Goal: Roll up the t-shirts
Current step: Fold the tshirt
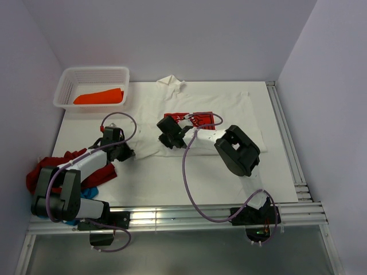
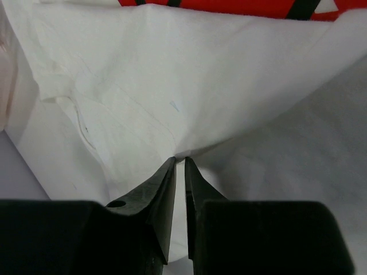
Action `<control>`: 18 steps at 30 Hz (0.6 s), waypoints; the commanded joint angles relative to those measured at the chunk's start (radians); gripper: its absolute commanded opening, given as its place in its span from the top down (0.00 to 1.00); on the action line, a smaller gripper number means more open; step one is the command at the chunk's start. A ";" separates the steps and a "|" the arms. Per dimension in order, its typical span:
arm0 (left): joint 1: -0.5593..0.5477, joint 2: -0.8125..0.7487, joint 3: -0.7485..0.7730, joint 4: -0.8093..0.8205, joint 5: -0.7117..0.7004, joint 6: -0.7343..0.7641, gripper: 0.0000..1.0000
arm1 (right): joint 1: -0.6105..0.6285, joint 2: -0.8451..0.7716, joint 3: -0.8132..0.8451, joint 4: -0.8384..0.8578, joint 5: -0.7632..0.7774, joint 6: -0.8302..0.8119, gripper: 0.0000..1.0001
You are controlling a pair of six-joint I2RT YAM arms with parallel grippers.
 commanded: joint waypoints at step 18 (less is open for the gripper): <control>0.001 -0.060 -0.011 -0.018 -0.007 0.037 0.92 | -0.054 -0.057 0.045 0.036 0.030 -0.038 1.00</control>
